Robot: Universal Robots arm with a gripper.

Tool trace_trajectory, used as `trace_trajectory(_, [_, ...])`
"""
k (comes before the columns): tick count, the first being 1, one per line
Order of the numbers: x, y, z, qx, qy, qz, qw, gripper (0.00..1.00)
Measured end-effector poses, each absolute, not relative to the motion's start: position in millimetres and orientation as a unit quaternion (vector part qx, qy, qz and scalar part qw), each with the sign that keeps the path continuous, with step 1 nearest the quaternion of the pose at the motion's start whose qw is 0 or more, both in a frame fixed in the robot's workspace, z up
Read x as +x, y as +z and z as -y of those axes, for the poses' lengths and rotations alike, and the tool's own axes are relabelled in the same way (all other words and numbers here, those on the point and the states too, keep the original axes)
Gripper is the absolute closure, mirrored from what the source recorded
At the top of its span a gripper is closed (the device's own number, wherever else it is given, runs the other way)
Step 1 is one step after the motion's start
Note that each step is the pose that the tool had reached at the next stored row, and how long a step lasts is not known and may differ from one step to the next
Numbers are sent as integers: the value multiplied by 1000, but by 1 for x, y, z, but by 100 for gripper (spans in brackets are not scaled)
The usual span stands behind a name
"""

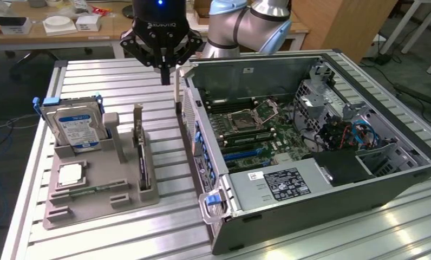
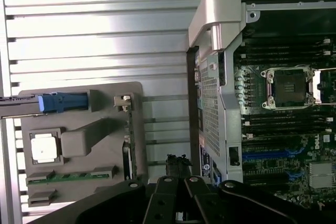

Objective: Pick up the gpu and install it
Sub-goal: 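Reach for the gpu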

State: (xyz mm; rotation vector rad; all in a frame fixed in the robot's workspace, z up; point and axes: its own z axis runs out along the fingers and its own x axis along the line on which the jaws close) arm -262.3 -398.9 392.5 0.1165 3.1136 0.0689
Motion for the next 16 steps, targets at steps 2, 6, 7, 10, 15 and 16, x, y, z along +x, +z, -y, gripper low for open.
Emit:
trace_trajectory(2, [-264, 392, 399, 37, 22, -999, 12, 90])
trace_trajectory(6, [-267, 392, 399, 37, 22, -999, 12, 90])
trace_trajectory(7, [-268, 392, 399, 37, 22, -999, 12, 90])
trace_trajectory(10, [-270, 392, 399, 37, 22, -999, 12, 90])
trace_trajectory(15, [-274, 392, 399, 37, 22, -999, 12, 90])
trace_trajectory(16, [-275, 392, 399, 37, 22, -999, 12, 90])
